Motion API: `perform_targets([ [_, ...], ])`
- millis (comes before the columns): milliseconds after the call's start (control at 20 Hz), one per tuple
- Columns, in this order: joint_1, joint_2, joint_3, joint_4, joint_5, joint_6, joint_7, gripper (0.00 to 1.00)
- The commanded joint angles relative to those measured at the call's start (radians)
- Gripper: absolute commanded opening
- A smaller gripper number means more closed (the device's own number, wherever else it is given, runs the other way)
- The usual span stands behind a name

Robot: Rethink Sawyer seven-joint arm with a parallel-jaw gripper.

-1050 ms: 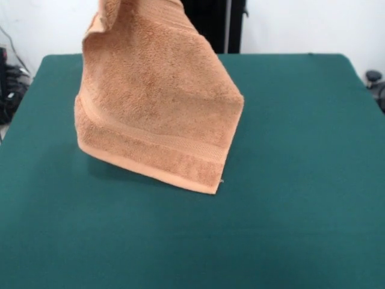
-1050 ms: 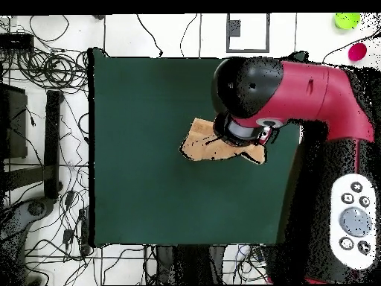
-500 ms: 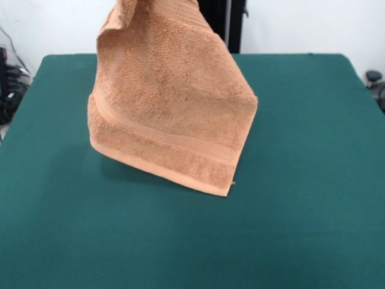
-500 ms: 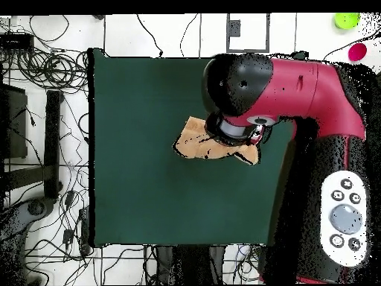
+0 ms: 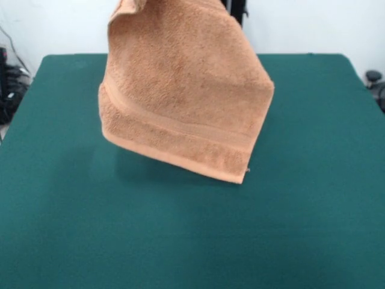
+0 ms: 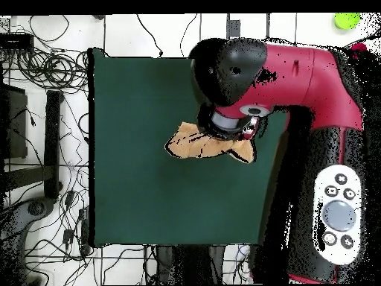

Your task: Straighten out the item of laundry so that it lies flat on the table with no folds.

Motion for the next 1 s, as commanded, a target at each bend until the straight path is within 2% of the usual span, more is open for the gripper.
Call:
perform_targets([
  [50, 0.055, 0.098, 0.068, -0.079, 0.036, 0.155, 0.103, 0.0],
  [350, 0.064, 0.156, 0.083, -0.218, 0.034, 0.273, 0.097, 0.0],
  [600, 0.069, 0.201, 0.089, -0.29, 0.039, 0.293, 0.089, 0.0],
  [800, 0.067, 0.203, 0.075, -0.265, 0.033, 0.226, 0.061, 0.0],
  [1000, 0.061, 0.18, 0.057, -0.174, 0.038, 0.097, 0.039, 0.0],
])
